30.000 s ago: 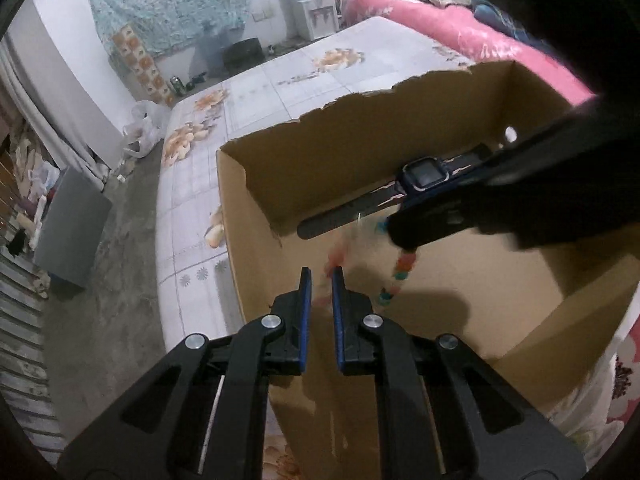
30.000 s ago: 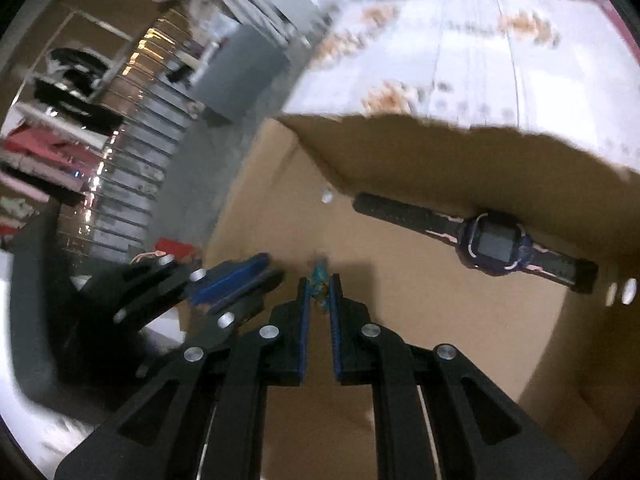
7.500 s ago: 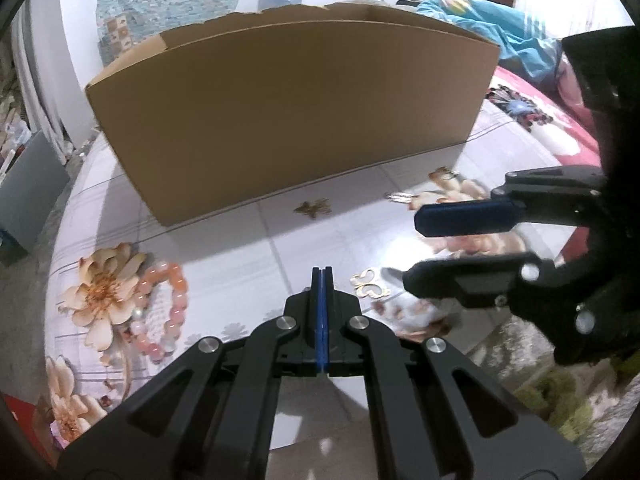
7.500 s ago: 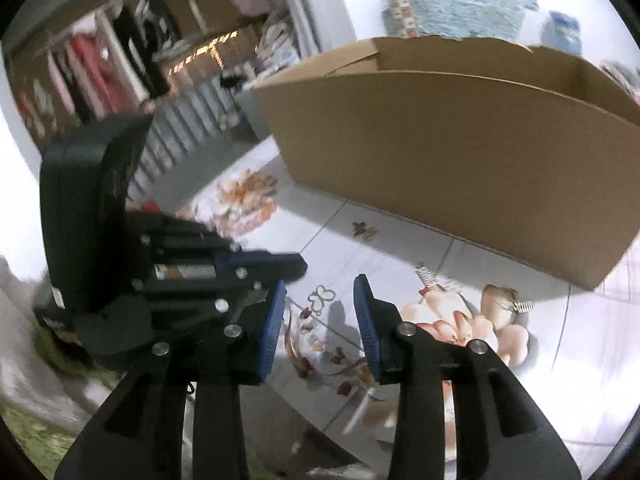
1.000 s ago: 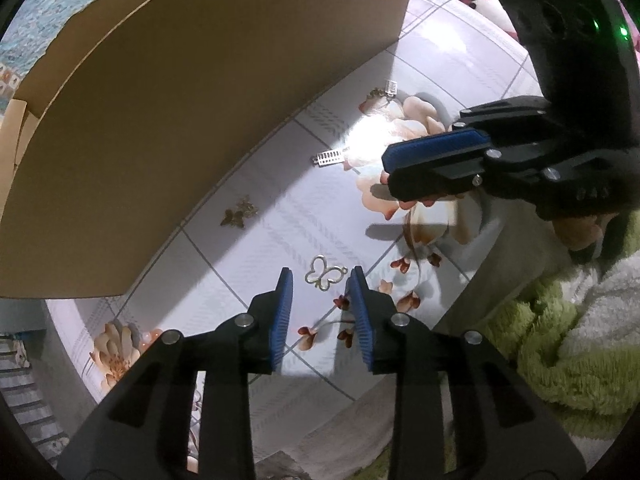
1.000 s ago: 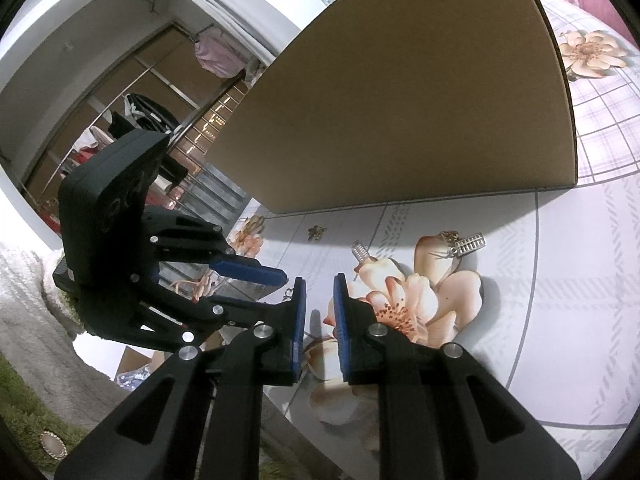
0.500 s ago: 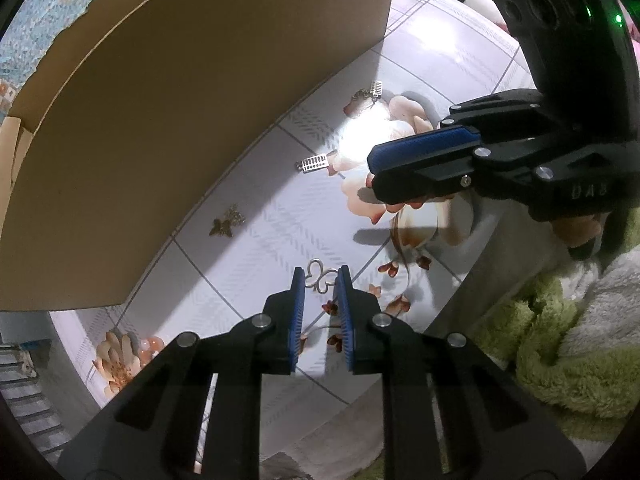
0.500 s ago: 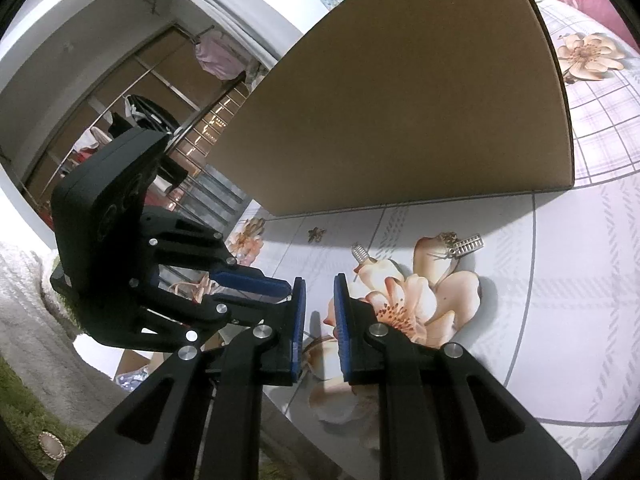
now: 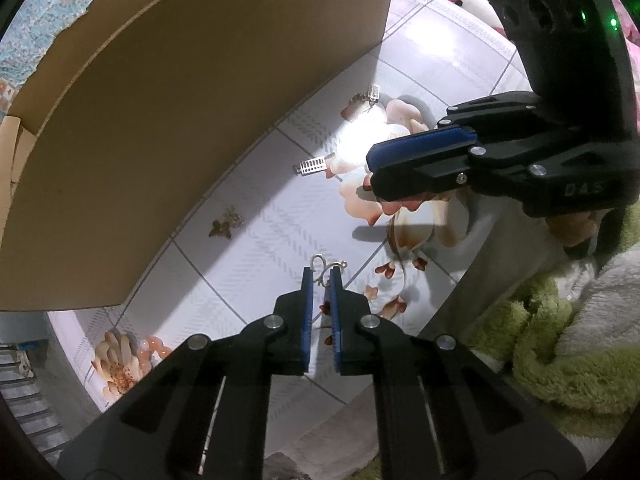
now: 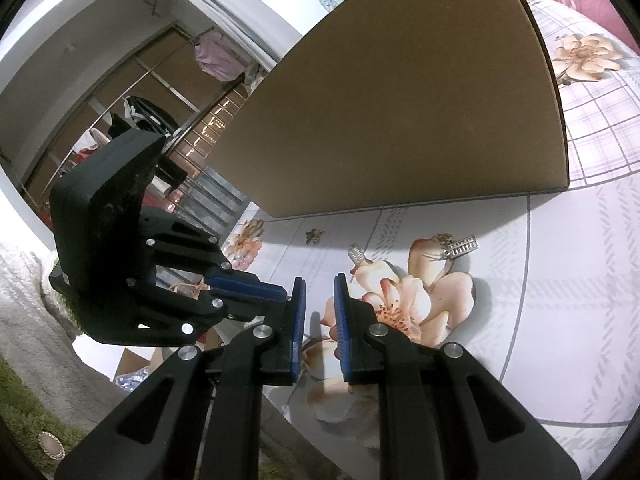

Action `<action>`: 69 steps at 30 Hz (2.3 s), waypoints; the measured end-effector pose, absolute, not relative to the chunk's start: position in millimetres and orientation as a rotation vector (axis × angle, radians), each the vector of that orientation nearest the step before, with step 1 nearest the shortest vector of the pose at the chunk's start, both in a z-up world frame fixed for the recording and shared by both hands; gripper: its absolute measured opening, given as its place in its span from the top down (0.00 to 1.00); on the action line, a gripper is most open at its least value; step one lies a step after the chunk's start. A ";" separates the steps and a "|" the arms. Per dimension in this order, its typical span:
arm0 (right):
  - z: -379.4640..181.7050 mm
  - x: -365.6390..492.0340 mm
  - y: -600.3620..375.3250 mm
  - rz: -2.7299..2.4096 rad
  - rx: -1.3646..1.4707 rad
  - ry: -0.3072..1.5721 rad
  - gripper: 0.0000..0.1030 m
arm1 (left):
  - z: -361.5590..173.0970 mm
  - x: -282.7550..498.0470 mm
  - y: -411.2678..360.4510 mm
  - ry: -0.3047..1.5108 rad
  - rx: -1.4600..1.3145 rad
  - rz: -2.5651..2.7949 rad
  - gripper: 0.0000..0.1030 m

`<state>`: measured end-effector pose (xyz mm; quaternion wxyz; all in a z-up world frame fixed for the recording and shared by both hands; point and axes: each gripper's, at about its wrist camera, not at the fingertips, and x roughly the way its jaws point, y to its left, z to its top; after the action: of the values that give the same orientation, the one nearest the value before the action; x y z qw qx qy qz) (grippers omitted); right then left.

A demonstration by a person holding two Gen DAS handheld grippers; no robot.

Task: Organize jewelry

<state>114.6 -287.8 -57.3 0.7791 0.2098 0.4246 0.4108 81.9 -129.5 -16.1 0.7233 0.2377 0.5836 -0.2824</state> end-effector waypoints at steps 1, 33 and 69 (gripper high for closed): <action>-56.7 114.4 -288.1 0.886 0.453 0.917 0.85 | -13.5 82.2 -127.7 1.284 0.512 -0.627 0.93; -20.4 95.1 -152.8 0.496 -0.198 1.106 0.88 | -0.9 -9.8 -22.7 0.832 0.126 -0.465 0.65; 4.7 99.0 -173.0 0.474 -0.151 1.078 0.89 | -11.6 -6.0 -19.5 0.823 0.106 -0.475 0.65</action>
<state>99.0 -173.0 4.7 0.8289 -0.0712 0.5081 0.2231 -6.0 -19.5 -11.6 0.8879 0.0509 0.3959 -0.2287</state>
